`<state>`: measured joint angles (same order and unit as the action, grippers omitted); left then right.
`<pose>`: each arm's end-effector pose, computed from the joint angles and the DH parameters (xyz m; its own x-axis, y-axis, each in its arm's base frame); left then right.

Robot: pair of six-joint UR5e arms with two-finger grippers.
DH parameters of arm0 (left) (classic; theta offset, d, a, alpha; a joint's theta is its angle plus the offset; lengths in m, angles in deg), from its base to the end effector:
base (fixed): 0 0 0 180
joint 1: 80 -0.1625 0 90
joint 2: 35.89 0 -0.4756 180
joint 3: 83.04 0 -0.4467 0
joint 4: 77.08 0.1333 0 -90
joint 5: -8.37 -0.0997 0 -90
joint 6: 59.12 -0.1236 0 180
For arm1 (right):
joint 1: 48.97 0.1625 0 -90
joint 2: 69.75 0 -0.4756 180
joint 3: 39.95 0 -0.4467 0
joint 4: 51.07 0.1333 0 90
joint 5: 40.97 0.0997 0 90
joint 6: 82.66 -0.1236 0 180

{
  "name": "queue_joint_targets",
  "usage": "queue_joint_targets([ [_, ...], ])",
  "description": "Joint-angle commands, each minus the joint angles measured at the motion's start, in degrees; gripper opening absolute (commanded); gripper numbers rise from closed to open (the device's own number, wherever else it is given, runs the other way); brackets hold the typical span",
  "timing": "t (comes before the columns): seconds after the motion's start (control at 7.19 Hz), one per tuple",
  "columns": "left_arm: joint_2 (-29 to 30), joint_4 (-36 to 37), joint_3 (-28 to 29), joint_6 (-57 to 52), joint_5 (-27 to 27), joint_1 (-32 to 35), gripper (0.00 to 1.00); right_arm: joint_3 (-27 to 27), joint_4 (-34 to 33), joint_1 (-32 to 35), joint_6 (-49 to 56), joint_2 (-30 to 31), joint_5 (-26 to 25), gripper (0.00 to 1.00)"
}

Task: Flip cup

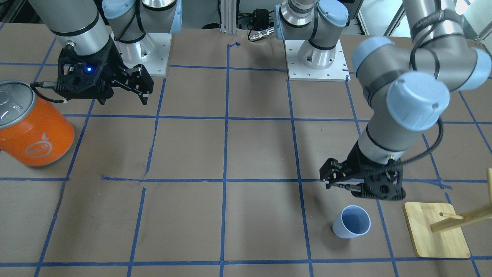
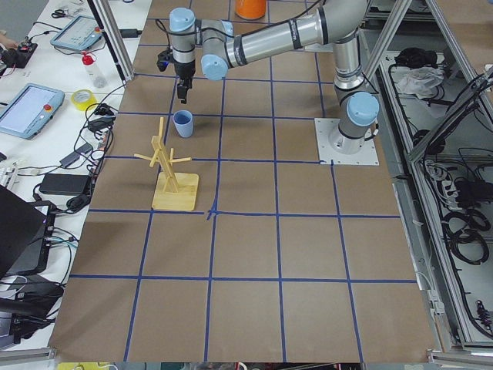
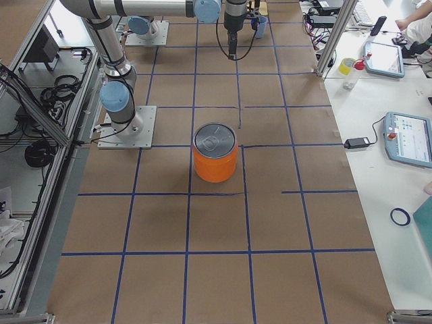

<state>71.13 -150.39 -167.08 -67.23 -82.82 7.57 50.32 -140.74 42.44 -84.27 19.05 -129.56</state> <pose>-0.1014 -0.6939 0.4184 -0.9948 0.0963 -0.0343 0.0991 0.9906 -0.0942 0.1499 -0.5488 0.4999 -0.9997 0.0043 -0.0237 0.0035 0.9995 0.0321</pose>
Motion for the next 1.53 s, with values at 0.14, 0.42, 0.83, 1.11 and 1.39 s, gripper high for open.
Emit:
queue_joint_targets([
  [0.14,-9.2,-12.85,3.95,3.8,0.67,4.36,1.0,0.26,-0.15,0.0,0.11,-0.03,-0.18,1.0],
  [0.42,-11.3,-15.19,3.01,3.8,0.49,4.72,1.0,0.26,-0.15,0.0,0.11,-0.03,-0.18,1.0],
  [0.83,-12.01,-15.2,2.74,3.54,0.93,4.63,1.0,0.26,-0.15,0.0,-0.07,-0.03,-0.26,1.0],
  [1.11,-12.1,-15.2,2.66,3.54,0.67,4.72,1.0,0.26,-0.15,0.0,-0.07,-0.03,-0.26,1.0],
  [1.39,-12.1,-15.2,2.57,3.45,0.66,4.72,1.0,0.26,-0.15,0.0,-0.07,-0.03,-0.26,1.0],
])
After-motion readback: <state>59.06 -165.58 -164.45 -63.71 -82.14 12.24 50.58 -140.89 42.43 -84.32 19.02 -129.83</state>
